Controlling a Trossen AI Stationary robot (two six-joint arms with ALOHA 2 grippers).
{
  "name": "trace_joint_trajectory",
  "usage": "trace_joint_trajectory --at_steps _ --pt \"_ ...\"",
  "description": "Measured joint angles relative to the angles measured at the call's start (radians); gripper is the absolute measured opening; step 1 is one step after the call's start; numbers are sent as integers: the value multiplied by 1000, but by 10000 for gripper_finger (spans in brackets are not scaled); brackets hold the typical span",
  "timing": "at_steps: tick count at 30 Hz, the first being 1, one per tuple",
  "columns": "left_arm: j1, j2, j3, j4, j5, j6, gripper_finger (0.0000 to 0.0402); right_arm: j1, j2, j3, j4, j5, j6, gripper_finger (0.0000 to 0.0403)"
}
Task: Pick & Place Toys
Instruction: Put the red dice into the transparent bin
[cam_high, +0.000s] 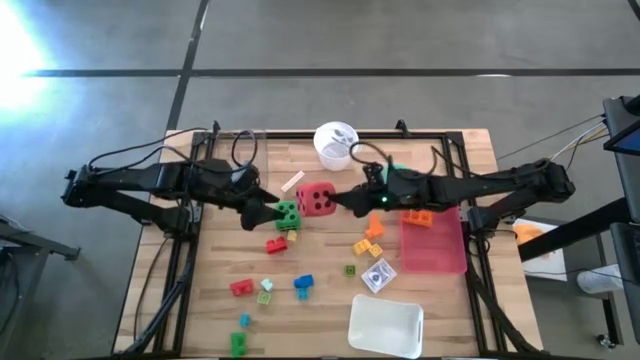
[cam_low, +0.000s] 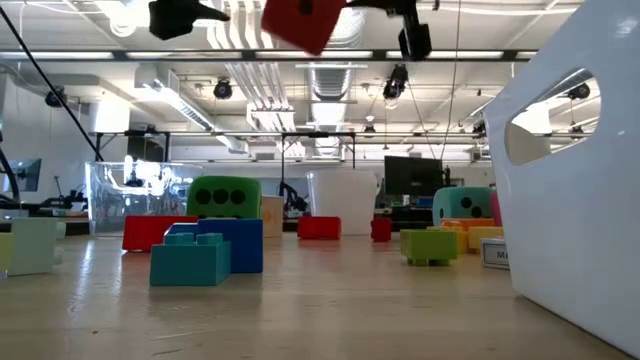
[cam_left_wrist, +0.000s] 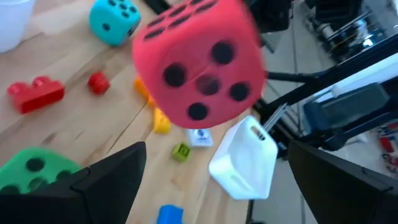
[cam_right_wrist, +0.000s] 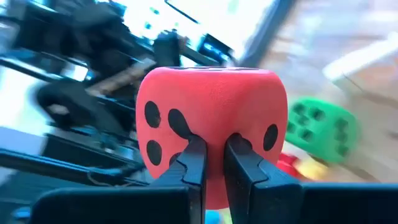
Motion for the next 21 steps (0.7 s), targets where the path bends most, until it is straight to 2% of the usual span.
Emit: trace_joint_trajectory --at_steps 5,11,14,21 --pt "1 -1 -27 152 -28 -6 392 0 -3 0 132 -1 -39 16" --pt "1 -1 -88 357 -26 -11 392 2 -3 0 186 -17 -43 10" --pt "1 0 -113 402 -23 -26 392 7 -4 0 238 -28 -52 10" --pt "1 -1 -118 414 -23 -46 392 7 -6 0 237 -31 -62 10"
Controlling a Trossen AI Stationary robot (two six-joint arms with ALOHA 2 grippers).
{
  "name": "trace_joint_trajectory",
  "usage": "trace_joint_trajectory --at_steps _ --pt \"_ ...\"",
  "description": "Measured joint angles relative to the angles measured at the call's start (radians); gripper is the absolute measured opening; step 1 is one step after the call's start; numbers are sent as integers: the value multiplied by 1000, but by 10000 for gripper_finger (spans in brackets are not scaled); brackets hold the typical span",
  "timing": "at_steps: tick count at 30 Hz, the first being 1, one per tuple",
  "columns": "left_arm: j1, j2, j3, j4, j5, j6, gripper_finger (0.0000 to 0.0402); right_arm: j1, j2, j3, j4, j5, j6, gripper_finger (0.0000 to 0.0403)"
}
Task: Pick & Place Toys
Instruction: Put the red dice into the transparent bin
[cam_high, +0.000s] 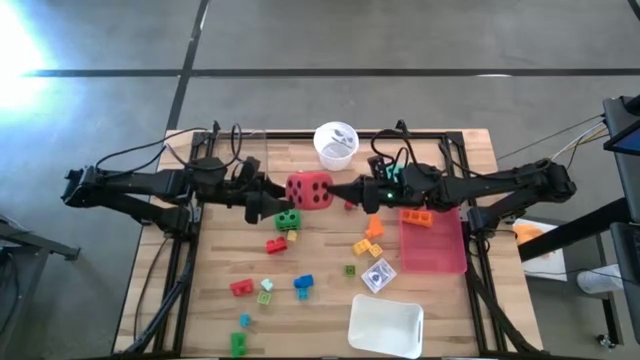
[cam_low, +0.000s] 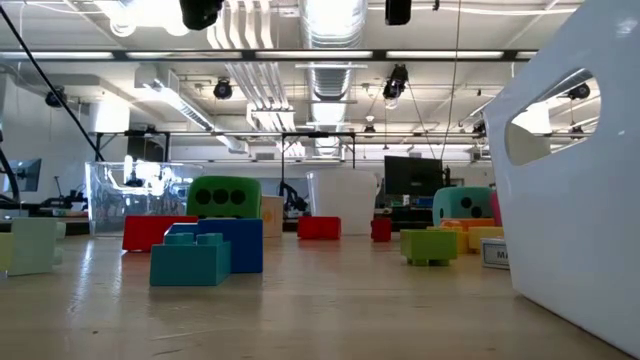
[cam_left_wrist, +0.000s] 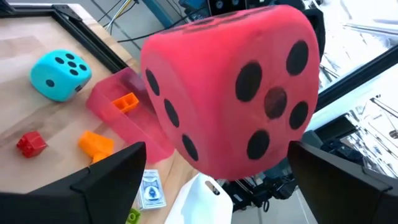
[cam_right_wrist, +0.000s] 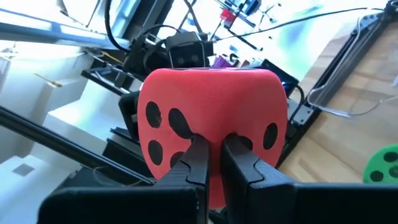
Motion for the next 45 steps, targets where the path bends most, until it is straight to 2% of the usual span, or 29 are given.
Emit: trace_joint_trajectory --at_steps 17,22,30,37,45 --pt "0 0 0 51 -11 -2 393 0 4 0 38 0 -3 10" --pt "0 11 -3 56 -121 -171 393 -2 4 0 38 8 -8 10" --pt "-1 18 -12 74 -140 -196 393 -1 4 -1 45 10 -9 10" --pt "0 26 -13 215 -133 -52 393 0 4 2 58 -8 12 10" --pt "2 80 -6 345 -132 -24 393 2 49 13 110 -12 16 10"
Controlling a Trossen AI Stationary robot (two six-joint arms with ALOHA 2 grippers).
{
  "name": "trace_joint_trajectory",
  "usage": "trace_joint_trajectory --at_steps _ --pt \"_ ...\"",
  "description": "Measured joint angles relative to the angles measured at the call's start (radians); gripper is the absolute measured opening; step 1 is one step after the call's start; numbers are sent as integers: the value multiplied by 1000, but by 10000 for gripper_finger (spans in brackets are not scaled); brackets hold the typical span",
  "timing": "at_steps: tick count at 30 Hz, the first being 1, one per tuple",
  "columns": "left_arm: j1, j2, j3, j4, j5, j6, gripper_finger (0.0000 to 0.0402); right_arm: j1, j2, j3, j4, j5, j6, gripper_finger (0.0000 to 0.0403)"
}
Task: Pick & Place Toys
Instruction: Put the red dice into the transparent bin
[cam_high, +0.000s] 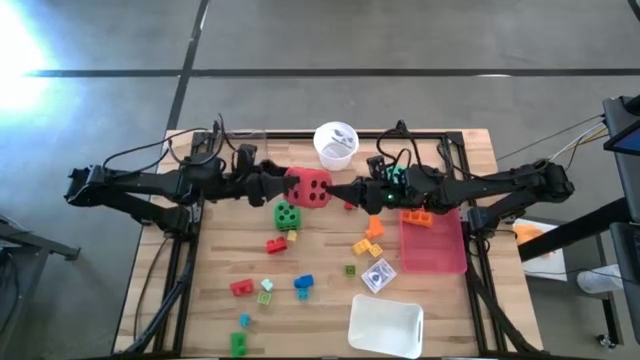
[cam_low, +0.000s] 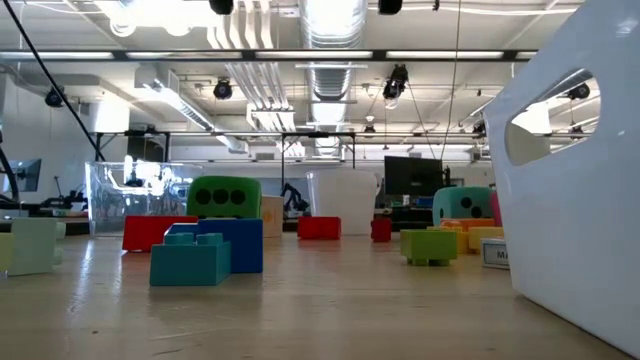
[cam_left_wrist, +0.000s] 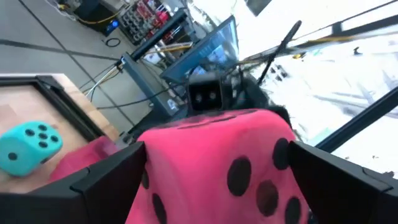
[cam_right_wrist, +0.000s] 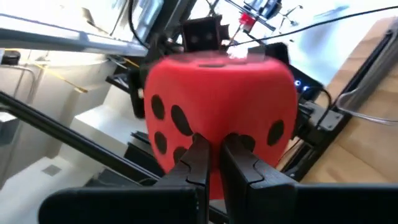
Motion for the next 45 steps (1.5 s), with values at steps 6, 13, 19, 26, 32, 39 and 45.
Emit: trace_joint_trajectory --at_steps 6,13,19,26,32,39,45 --pt "2 23 2 47 73 -43 393 4 76 75 -17 -47 -32 10" --pt "2 8 5 60 145 -2 393 2 89 113 -24 -58 -68 10" --pt "2 8 3 73 207 -2 359 2 87 116 -16 -44 -78 10" --pt "2 8 2 62 327 -50 290 2 86 117 -13 -62 -84 10" --pt "2 7 2 66 358 -102 236 2 86 135 -16 -76 -94 10" --pt "5 -10 1 56 365 -118 209 2 85 139 -15 -78 -91 11" --pt "13 -48 1 -35 361 -128 204 2 84 138 -25 -83 -52 11"
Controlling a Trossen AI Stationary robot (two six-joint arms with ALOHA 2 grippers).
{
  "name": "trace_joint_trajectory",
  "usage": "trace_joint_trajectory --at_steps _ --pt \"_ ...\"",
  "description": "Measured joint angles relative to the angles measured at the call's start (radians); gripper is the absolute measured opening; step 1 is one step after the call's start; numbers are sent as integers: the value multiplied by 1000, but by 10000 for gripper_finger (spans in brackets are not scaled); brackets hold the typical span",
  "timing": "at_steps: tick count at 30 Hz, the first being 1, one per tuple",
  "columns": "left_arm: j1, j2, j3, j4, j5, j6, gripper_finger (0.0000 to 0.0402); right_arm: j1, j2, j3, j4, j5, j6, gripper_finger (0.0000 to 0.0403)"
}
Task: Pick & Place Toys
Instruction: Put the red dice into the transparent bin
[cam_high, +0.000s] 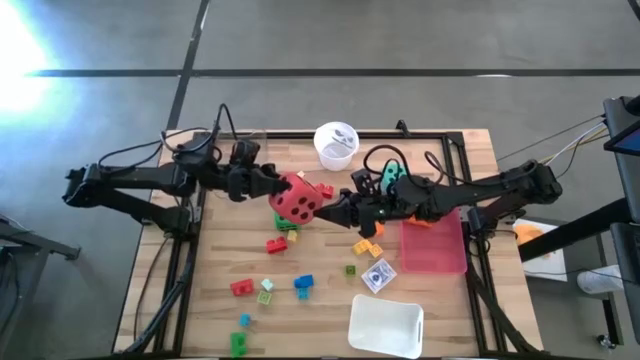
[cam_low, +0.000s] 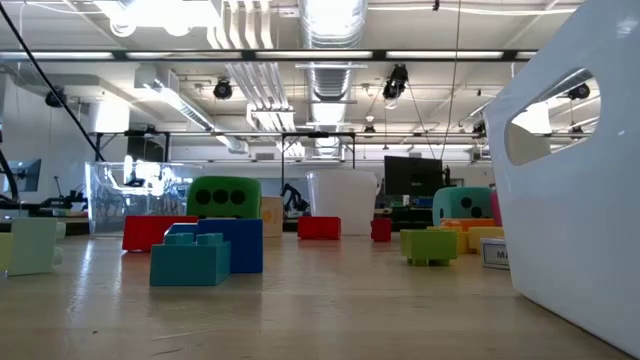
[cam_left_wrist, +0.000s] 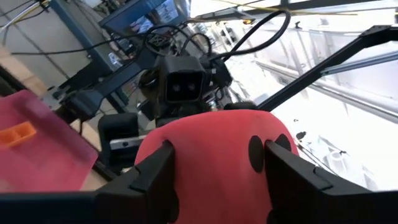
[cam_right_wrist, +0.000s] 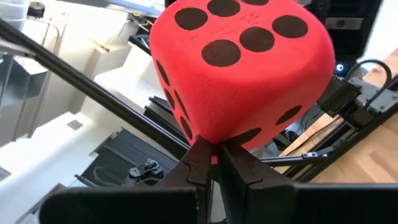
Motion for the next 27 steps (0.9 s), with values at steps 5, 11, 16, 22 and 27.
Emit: trace_joint_trajectory --at_steps 5,11,16,22,27 --pt "1 -35 0 -53 -24 0 179 1 0 -1 -2 13 -11 31" --pt "2 -77 -2 -131 -45 1 163 4 -1 -1 1 42 -51 141" --pt "1 -111 -4 -166 -61 1 139 -1 -2 1 -8 34 -84 239" --pt "2 -130 -6 -193 -75 1 129 -2 -2 0 -33 25 -86 313" --pt "3 -132 -4 -205 -86 1 126 -4 -6 -2 -48 20 -91 339"
